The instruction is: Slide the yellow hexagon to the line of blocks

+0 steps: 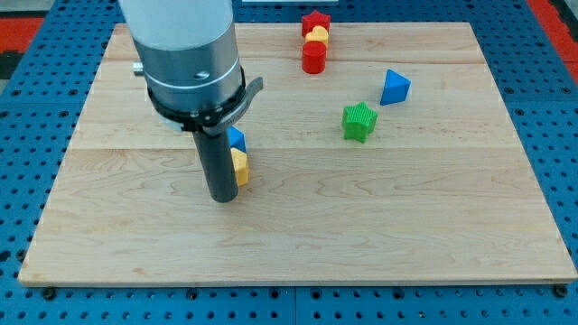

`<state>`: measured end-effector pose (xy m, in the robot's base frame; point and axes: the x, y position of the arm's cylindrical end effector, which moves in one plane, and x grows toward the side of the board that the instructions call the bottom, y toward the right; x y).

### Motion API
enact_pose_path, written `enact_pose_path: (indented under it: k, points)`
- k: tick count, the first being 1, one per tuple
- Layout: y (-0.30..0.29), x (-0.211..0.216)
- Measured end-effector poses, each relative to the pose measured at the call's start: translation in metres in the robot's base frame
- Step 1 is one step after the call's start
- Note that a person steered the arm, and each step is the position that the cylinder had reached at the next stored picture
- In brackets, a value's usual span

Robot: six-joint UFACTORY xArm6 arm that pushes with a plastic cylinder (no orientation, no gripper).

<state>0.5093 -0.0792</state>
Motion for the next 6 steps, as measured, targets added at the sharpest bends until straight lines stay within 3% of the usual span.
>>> enact_pose_path:
  k: [2, 4, 6]
  points:
    - [-0.025, -0.011]
    - [0.066, -0.027]
    - [0.063, -0.126]
